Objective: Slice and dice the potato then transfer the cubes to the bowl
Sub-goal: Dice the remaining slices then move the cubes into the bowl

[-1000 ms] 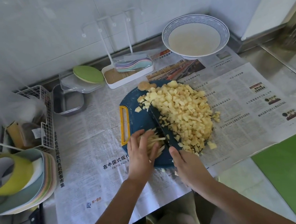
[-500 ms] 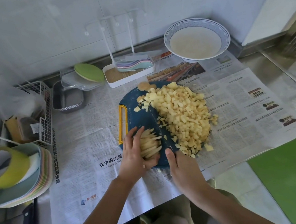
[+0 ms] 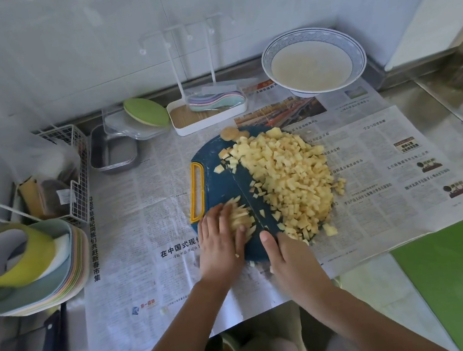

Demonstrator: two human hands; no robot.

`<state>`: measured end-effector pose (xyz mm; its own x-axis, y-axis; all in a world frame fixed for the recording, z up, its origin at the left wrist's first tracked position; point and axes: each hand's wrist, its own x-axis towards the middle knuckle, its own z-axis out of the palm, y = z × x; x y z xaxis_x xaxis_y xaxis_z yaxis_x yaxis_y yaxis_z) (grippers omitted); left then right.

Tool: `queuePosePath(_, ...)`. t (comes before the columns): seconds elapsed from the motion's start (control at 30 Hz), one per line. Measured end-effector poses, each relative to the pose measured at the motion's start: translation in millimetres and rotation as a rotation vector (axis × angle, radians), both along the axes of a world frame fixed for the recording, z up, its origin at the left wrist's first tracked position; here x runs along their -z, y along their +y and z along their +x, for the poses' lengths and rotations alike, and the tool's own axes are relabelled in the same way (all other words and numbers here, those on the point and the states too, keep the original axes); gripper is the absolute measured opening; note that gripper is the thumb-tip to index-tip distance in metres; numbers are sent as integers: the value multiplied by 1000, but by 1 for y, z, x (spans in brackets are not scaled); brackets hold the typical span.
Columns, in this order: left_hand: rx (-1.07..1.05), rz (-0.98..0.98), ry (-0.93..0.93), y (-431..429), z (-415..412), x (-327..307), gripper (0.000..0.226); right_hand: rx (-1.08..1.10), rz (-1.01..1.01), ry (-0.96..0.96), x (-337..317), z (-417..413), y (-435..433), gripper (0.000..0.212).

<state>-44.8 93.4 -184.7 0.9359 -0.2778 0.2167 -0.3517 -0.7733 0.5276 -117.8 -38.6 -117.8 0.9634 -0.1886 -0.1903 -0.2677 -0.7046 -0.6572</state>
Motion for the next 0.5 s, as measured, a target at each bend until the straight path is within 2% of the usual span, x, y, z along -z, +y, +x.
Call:
queuePosePath(0.13, -20, 32, -7, -3, 1, -2, 55, -46, 84, 12, -8, -19, -2, 49)
queuePosePath(0.3, -57, 91, 22, -6, 0, -4, 51, -42, 63, 95, -4, -24, 2, 41)
queuePosePath(0.5, -58, 175, -9, -8, 2, -5, 47, -16, 61, 167, -8, -18, 2, 42)
